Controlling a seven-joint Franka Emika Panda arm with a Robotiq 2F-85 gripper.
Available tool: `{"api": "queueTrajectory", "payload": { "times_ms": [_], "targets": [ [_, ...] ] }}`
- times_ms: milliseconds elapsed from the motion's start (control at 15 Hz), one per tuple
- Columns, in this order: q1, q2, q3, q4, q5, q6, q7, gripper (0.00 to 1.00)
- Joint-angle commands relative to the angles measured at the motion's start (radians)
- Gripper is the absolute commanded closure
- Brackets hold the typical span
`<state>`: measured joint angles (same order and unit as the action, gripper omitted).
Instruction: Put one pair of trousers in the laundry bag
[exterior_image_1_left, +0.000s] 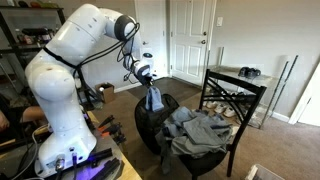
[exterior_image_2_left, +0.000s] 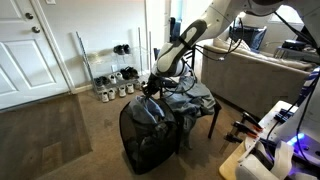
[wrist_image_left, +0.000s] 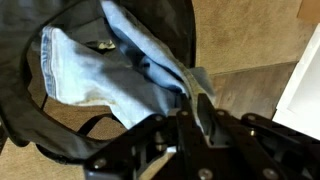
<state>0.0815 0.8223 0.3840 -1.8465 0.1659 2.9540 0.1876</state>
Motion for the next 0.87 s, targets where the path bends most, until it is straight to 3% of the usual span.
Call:
{"api": "queueTrajectory", "payload": {
  "times_ms": [0,467,533,600,800],
  "targets": [
    [-0.013,0.003,-0.002,0.011,0.039,0.008,-0.043,0.52],
    [-0.053,-0.034,-0.013,-0.066,0.131,0.217,0.011,0.08],
    [-0.035,0.002,-0.025,-0.006,0.106,0.163,0.0,0.02],
    [-0.036,0.002,-0.027,-0.008,0.106,0.171,0.001,0.19],
    [-0.031,0.004,-0.028,-0.004,0.105,0.17,0.001,0.02]
  ]
}}
